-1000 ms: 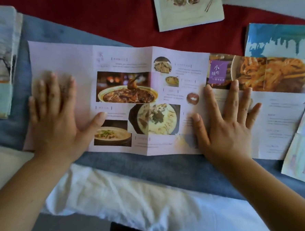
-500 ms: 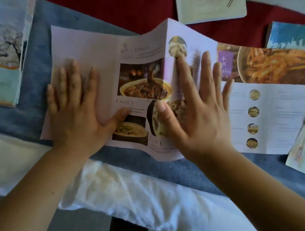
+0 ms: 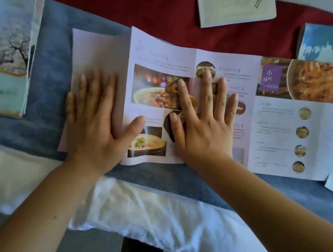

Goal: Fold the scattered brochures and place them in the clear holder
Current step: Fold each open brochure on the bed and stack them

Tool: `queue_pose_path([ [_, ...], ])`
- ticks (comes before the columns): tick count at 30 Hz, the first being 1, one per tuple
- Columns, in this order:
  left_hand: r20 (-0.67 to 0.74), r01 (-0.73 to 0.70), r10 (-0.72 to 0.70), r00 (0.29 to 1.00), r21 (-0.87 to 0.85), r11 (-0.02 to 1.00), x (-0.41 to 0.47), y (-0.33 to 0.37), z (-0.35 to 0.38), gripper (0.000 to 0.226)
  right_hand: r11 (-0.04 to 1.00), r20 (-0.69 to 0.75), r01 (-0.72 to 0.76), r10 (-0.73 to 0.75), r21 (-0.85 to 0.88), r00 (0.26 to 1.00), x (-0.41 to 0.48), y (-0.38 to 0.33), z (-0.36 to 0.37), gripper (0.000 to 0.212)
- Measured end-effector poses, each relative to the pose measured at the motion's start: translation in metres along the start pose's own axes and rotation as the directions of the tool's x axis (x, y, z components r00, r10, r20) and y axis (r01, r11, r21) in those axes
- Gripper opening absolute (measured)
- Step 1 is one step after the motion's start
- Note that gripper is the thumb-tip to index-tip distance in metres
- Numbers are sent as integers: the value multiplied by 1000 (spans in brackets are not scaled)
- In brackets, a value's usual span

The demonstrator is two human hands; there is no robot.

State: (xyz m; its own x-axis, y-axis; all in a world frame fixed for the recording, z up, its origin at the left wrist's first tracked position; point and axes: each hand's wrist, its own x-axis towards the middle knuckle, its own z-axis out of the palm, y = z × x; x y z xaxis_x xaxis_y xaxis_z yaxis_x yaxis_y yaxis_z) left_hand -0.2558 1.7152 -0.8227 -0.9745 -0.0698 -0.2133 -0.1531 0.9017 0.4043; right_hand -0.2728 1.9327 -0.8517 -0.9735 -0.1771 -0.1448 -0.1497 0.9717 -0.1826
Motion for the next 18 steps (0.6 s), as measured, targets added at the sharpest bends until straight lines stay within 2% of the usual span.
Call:
queue_pose_path([
  [4, 63, -62, 73, 995, -152, 986, -9, 30, 3, 93, 1000, 10, 4, -4, 4, 1000, -1, -2, -2, 65],
  [9, 102, -92, 108, 989, -146, 985, -8, 63, 16, 91, 978, -7, 25, -24, 209, 1000, 2, 22, -24, 61],
  [11, 101, -96, 109, 989, -118, 988, -7, 70, 21, 91, 990, 2, 18, -18, 137, 1000, 0, 45, -34, 60],
  [14, 108, -92, 105, 989, -116, 989, -7, 77, 26, 91, 997, -1, -81, 81, 2, 997, -10, 88, -48, 63],
  [18, 117, -105, 115, 986, -85, 991, -8, 84, 30, 92, 990, -48, -131, 128, -49, 991, -29, 147, -57, 69],
])
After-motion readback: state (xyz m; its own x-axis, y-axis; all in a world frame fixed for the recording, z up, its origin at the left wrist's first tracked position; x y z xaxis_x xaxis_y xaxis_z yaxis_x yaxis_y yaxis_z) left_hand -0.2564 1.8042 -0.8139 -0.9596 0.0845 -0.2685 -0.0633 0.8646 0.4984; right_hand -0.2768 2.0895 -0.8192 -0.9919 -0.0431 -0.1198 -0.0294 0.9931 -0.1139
